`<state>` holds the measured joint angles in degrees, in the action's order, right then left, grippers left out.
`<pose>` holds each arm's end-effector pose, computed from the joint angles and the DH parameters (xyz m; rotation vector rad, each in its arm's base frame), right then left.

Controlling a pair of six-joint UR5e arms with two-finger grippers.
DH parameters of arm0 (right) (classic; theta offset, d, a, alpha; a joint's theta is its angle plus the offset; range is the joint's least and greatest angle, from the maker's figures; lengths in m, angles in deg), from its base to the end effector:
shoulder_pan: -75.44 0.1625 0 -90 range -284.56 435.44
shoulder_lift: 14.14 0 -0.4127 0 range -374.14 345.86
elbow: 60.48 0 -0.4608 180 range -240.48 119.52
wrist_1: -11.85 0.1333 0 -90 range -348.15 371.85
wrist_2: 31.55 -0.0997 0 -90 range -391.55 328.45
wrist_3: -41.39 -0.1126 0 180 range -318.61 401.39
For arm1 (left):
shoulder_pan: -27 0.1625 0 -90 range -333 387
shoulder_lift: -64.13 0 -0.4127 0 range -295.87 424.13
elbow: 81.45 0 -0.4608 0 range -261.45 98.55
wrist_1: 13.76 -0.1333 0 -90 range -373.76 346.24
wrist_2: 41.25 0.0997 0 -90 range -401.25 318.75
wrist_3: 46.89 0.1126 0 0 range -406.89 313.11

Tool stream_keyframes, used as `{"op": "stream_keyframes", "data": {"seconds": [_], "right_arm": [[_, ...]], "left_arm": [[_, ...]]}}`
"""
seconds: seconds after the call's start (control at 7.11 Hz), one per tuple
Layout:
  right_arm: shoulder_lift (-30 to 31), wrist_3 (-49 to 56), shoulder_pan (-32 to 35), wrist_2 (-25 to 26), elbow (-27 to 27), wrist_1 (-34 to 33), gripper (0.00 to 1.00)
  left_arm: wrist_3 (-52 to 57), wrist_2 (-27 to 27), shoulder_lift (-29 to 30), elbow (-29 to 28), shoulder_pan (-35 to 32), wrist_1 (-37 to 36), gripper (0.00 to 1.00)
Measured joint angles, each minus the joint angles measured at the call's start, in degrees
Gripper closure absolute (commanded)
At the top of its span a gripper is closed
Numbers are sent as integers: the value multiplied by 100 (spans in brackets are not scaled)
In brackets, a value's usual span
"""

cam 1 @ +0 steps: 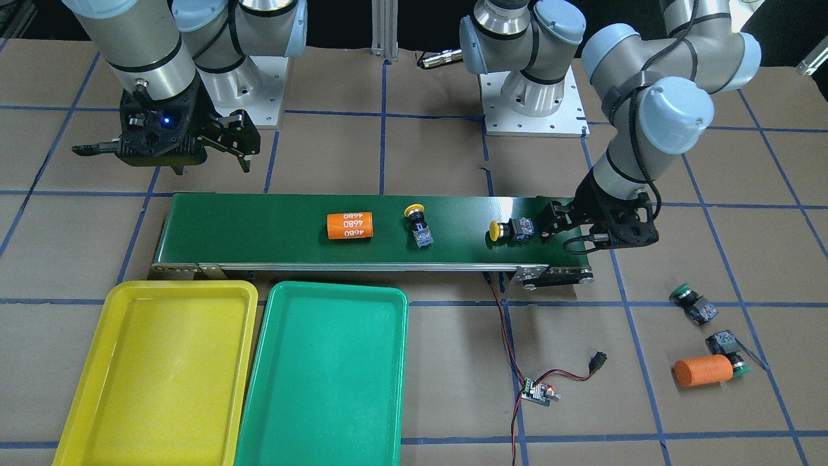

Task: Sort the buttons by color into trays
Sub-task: 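Move the left gripper back and grasp a green-capped button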

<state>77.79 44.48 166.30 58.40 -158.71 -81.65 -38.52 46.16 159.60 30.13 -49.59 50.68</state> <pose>0.1415 -0.5361 0.4071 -0.1081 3.1370 0.0767 -0.0079 -0.5637 0.2487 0.1369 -3.0892 -0.0263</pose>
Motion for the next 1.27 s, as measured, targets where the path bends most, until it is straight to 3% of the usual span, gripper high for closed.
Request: {"op": "stream_keyframes", "data": {"seconds": [0.42,0.84,1.27], "right_arm": [[-11,9,2,2,4,-2,0],[-7,68,2,-7,64,-2,0],[-4,76,0,-11,62,-26,0]], "left_arm": [[3174,148,814,-547,1333,-176,0],[6212,119,1516,-675,2085,-967,0],[7883,92,1944,-840,2464,-1064,0]]}}
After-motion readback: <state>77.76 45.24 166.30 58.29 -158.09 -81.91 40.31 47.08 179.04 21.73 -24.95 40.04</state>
